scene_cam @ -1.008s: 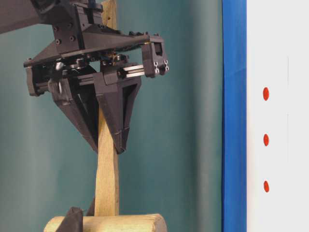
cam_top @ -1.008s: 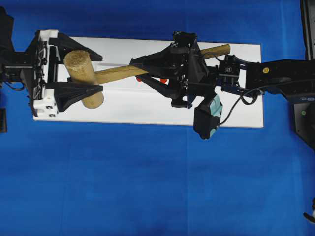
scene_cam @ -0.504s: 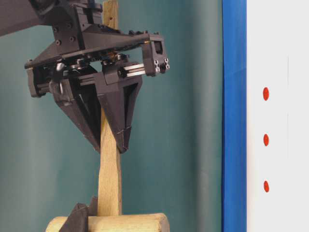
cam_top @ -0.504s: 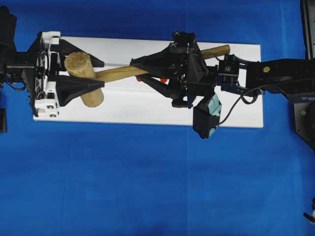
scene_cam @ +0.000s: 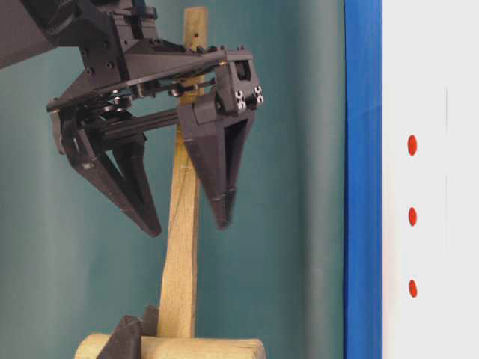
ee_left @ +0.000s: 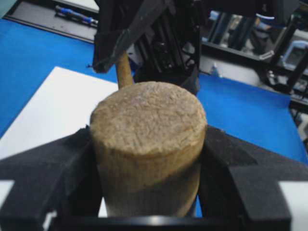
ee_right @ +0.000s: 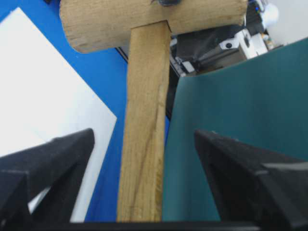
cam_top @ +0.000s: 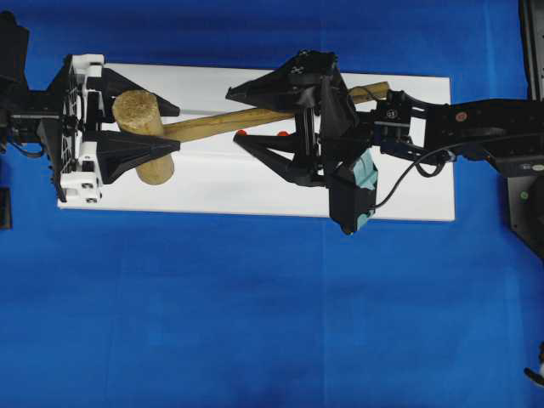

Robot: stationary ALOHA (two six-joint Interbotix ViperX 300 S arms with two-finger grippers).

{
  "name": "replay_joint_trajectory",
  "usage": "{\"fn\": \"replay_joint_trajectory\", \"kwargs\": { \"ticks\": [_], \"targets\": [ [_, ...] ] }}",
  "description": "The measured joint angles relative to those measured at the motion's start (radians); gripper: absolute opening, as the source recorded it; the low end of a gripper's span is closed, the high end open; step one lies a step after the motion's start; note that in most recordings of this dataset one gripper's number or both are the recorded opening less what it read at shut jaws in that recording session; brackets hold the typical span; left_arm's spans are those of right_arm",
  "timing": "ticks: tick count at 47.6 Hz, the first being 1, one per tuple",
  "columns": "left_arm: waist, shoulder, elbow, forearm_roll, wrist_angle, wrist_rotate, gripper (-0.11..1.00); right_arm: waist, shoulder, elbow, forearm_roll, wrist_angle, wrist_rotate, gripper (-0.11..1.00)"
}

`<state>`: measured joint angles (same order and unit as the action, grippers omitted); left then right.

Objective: Hit the mark with a hammer.

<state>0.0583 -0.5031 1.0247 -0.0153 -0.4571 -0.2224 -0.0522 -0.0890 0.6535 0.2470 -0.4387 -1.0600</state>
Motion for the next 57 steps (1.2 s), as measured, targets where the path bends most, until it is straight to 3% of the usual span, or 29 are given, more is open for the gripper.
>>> {"fn": "replay_joint_trajectory", "kwargs": {
  "ticks": [7, 10, 29, 35, 46, 50, 57],
  "targets": [
    [0.000, -0.008, 0.003, 0.002, 0.005, 0.025, 0.44, 0.008, -0.023, 0.003, 0.011, 0.035, 0.005, 0.97],
    [0.000, -0.009, 0.003, 0.003, 0.018, 0.044, 0.44, 0.011, -0.038, 0.003, 0.037, 0.058, 0.018, 0.97],
    [-0.055, -0.011, 0.005, 0.005, 0.066, 0.304, 0.44, -0.018, -0.095, -0.012, 0.347, 0.313, 0.196, 0.97],
    [-0.066, -0.011, 0.005, 0.005, 0.067, 0.327, 0.44, -0.031, -0.095, -0.021, 0.377, 0.382, 0.222, 0.97],
    [-0.067, -0.011, 0.005, 0.005, 0.067, 0.328, 0.44, -0.029, -0.095, -0.021, 0.387, 0.411, 0.267, 0.96],
    [-0.067, -0.011, 0.005, 0.005, 0.066, 0.330, 0.44, -0.031, -0.095, -0.023, 0.388, 0.420, 0.276, 0.88],
    [-0.067, -0.011, 0.005, 0.005, 0.066, 0.330, 0.44, -0.031, -0.095, -0.023, 0.387, 0.437, 0.275, 0.46]
  ]
}}
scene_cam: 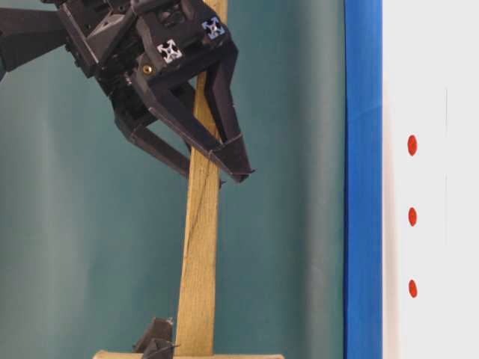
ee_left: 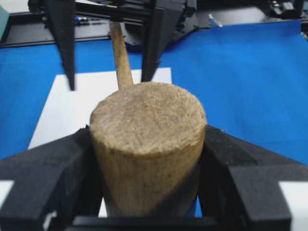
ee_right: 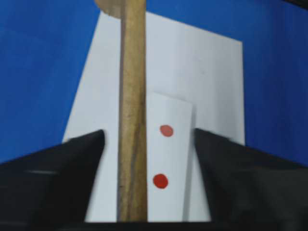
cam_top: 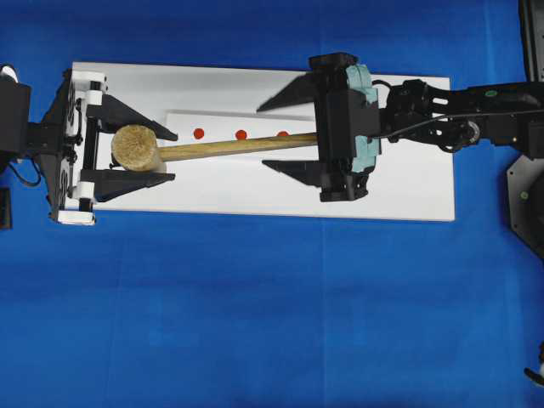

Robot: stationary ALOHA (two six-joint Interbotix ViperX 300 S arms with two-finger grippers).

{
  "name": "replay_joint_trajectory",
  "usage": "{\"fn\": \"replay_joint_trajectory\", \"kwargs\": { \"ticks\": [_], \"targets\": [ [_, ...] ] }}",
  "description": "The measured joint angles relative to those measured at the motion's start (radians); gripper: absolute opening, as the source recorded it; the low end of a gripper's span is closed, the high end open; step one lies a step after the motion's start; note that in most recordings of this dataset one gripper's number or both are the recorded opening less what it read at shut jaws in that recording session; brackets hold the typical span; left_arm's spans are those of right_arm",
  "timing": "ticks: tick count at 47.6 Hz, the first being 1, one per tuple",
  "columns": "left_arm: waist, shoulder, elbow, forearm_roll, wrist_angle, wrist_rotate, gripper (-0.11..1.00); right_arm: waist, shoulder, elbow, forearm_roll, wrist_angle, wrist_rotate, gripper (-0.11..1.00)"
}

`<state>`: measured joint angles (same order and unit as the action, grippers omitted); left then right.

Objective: Hit the mark with a hammer.

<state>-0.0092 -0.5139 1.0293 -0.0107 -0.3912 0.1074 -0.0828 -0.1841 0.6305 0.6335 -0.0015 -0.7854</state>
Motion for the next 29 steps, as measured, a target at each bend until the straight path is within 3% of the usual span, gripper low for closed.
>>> {"fn": "replay_joint_trajectory", "kwargs": {
  "ticks": [4, 9, 29],
  "targets": [
    [0.000, 0.000, 0.000, 0.000, 0.000, 0.000, 0.44, 0.002, 0.002, 0.000, 0.002, 0.006, 0.002, 0.21],
    [0.002, 0.000, 0.000, 0.000, 0.000, 0.003, 0.44, 0.006, 0.000, 0.000, 0.002, 0.009, 0.003, 0.03],
    [0.006, -0.002, 0.000, 0.003, 0.000, 0.006, 0.44, 0.012, 0.000, 0.000, 0.003, 0.009, 0.021, 0.02]
  ]
}}
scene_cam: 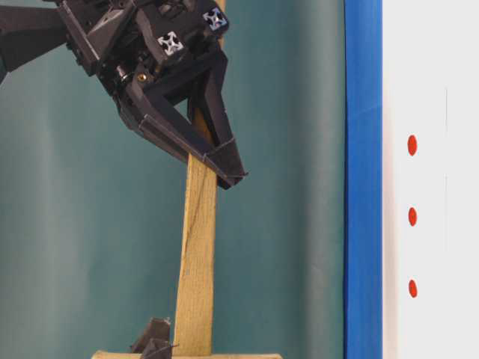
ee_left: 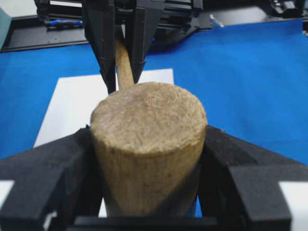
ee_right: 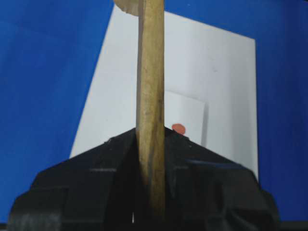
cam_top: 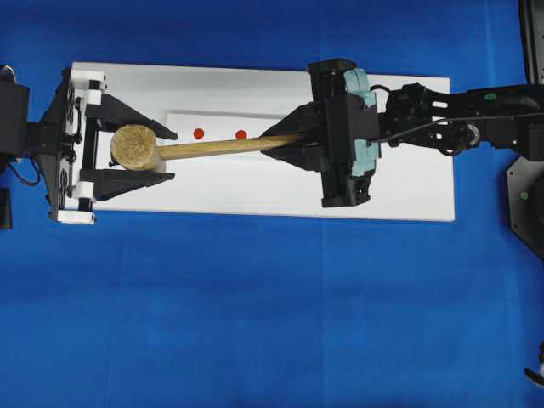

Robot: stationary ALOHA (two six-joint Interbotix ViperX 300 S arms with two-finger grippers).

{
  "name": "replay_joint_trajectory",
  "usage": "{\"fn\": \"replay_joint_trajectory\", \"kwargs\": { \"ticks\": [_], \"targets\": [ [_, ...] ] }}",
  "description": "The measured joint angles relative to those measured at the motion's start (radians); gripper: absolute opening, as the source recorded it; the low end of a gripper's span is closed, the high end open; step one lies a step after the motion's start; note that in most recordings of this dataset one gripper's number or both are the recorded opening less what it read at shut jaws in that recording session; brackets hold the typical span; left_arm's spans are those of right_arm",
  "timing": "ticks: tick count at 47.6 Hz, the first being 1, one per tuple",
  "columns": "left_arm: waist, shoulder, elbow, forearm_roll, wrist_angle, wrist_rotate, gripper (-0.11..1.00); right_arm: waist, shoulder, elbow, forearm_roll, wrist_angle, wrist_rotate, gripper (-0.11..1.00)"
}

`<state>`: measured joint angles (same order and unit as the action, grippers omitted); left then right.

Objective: Hit the mark with a hammer.

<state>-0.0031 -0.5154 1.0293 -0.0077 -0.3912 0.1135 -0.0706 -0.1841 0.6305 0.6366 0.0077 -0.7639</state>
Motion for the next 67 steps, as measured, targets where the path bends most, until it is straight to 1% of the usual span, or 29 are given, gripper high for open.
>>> {"fn": "replay_joint_trajectory", "kwargs": {
  "ticks": [6, 7, 13, 15, 17, 22, 30, 37, 42, 50, 57, 61, 67],
  "targets": [
    [0.000, 0.000, 0.000, 0.002, 0.008, -0.008, 0.45, 0.002, 0.000, 0.000, 0.000, 0.000, 0.017, 0.02],
    [0.000, 0.000, 0.000, 0.002, 0.011, -0.011, 0.47, 0.002, 0.000, 0.000, 0.002, 0.000, 0.018, 0.02],
    [0.003, -0.005, 0.000, -0.002, 0.018, -0.038, 0.81, 0.002, 0.002, 0.002, 0.002, 0.002, 0.023, 0.02],
    [0.003, -0.005, -0.002, -0.003, 0.020, -0.041, 0.89, 0.002, 0.002, 0.002, 0.003, 0.002, 0.023, 0.02],
    [0.003, -0.005, 0.000, -0.003, 0.021, -0.041, 0.92, 0.003, 0.002, 0.000, 0.009, 0.002, 0.023, 0.02],
    [0.005, -0.020, 0.006, -0.002, 0.041, -0.043, 0.90, 0.008, 0.002, 0.000, 0.031, 0.003, 0.023, 0.02],
    [0.005, -0.089, 0.049, -0.003, 0.087, -0.043, 0.89, 0.003, -0.008, 0.023, 0.078, 0.014, 0.025, 0.02],
    [0.005, -0.212, 0.100, -0.003, 0.166, -0.046, 0.89, 0.002, -0.035, 0.067, 0.114, 0.015, 0.025, 0.02],
    [0.005, -0.322, 0.137, -0.003, 0.250, -0.046, 0.89, 0.002, -0.060, 0.100, 0.138, 0.017, 0.025, 0.02],
    [0.005, -0.509, 0.190, -0.003, 0.374, -0.046, 0.89, 0.003, -0.080, 0.124, 0.160, 0.015, 0.025, 0.02],
    [0.003, -0.621, 0.209, -0.003, 0.460, -0.046, 0.89, 0.002, -0.080, 0.124, 0.163, 0.014, 0.023, 0.02],
    [0.005, -0.644, 0.212, -0.003, 0.492, -0.046, 0.89, 0.005, -0.080, 0.124, 0.164, 0.002, 0.025, 0.02],
    [0.005, -0.644, 0.218, -0.003, 0.506, -0.046, 0.88, -0.003, -0.080, 0.126, 0.163, -0.040, 0.020, 0.02]
  ]
}}
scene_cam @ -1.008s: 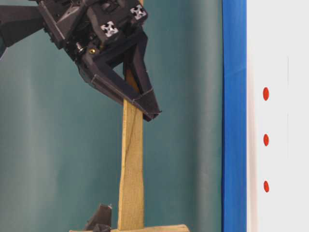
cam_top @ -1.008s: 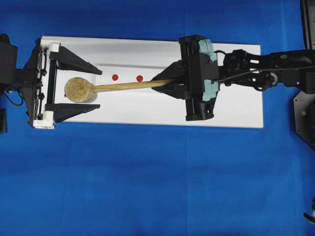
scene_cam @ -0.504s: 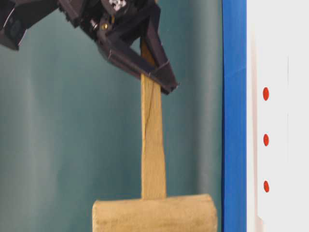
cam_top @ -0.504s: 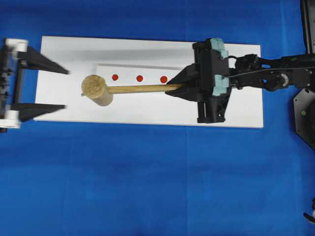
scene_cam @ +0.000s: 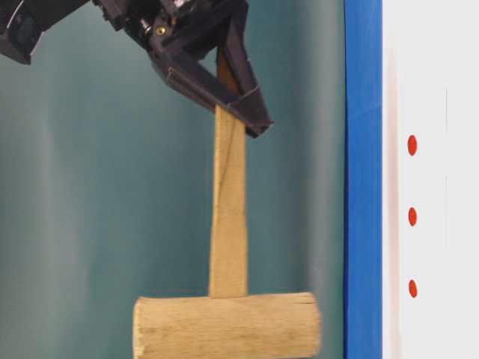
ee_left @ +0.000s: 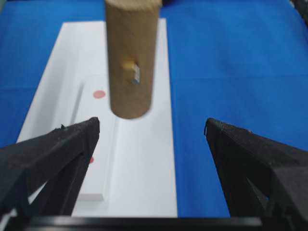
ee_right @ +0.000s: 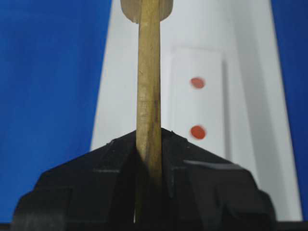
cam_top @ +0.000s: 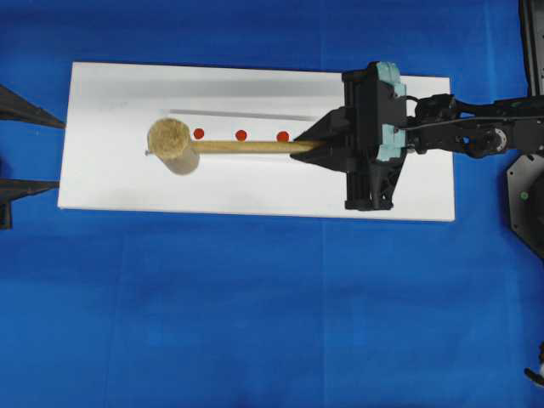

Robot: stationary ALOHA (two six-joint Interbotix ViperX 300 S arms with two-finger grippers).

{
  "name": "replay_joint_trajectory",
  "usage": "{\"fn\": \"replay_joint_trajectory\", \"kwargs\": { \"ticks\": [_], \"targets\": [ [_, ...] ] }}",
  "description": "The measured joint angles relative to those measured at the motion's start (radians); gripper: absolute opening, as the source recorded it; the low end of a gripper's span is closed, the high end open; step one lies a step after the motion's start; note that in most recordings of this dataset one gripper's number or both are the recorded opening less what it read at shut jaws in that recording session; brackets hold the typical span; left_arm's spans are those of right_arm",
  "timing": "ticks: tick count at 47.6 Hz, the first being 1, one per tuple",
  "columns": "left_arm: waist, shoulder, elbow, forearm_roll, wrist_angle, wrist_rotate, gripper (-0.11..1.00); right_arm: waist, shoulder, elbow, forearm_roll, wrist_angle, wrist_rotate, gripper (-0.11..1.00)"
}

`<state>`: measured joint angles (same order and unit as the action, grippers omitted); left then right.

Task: Hit the mark with a hammer.
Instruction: 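Raise the mallet with the right gripper above the red dots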

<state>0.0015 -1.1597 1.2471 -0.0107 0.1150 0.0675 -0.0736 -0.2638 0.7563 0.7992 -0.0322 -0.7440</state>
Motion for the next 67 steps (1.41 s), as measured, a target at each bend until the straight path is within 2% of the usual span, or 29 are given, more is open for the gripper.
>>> {"fn": "replay_joint_trajectory", "kwargs": {
  "ticks": [15, 31, 40, 50, 58, 67],
  "targets": [
    [0.000, 0.005, 0.005, 0.000, 0.002, 0.000, 0.88, -0.089, 0.025, 0.005, 0.002, -0.075, -0.002, 0.02],
    [0.000, 0.005, 0.005, 0.000, 0.000, 0.000, 0.89, -0.089, 0.041, 0.005, 0.002, -0.078, -0.003, 0.02],
    [0.000, 0.005, 0.005, 0.000, 0.003, 0.002, 0.88, -0.091, 0.140, 0.012, 0.003, -0.072, 0.003, 0.02],
    [0.000, 0.005, 0.005, 0.000, 0.006, 0.000, 0.88, -0.094, 0.296, 0.021, 0.055, -0.048, 0.006, 0.02],
    [0.000, 0.005, 0.005, 0.000, 0.008, 0.002, 0.88, -0.092, 0.284, 0.032, 0.060, -0.060, 0.000, 0.02],
    [0.000, 0.005, 0.005, 0.000, 0.008, 0.000, 0.88, -0.089, 0.192, 0.034, 0.058, -0.067, -0.009, 0.02]
  ]
}}
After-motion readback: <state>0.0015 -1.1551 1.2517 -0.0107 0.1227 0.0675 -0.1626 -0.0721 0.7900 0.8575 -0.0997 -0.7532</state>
